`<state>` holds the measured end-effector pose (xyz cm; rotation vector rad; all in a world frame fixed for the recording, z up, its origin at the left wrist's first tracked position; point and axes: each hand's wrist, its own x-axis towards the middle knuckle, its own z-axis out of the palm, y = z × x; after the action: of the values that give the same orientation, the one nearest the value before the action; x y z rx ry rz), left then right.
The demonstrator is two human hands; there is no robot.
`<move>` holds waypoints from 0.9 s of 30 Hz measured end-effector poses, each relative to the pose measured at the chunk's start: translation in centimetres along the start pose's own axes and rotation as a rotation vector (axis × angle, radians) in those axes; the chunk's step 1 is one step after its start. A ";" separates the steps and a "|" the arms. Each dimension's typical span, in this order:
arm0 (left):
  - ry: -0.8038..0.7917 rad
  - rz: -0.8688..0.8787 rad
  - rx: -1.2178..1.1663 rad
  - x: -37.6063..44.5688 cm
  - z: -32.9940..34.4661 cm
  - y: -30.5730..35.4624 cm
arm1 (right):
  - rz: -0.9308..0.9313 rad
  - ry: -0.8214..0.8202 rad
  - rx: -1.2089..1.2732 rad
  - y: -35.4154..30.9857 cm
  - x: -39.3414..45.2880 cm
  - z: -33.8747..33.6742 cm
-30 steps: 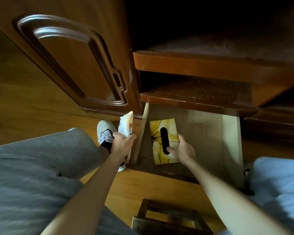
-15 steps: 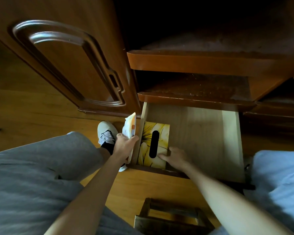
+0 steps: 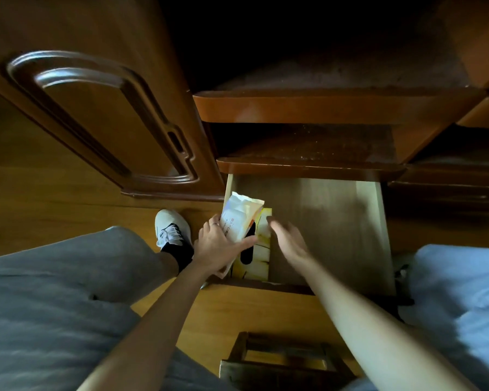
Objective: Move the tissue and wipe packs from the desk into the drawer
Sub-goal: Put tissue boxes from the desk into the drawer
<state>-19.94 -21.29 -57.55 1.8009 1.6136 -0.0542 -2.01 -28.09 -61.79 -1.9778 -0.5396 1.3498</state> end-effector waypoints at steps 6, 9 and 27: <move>-0.079 0.175 -0.337 -0.3 1.9 4.0 | -0.175 -0.236 0.268 -0.2 -2.4 -2.1; 0.131 0.230 -0.084 -0.6 2.8 4.4 | -0.208 -0.047 0.291 0.6 -2.6 -5.4; -0.183 0.233 0.481 0.8 7.6 4.1 | 0.165 0.455 -0.770 7.7 0.8 -11.3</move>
<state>-12.99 -24.45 -61.67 2.2598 1.3244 -0.5238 8.46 -36.16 -65.22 -2.8984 -0.7555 0.7683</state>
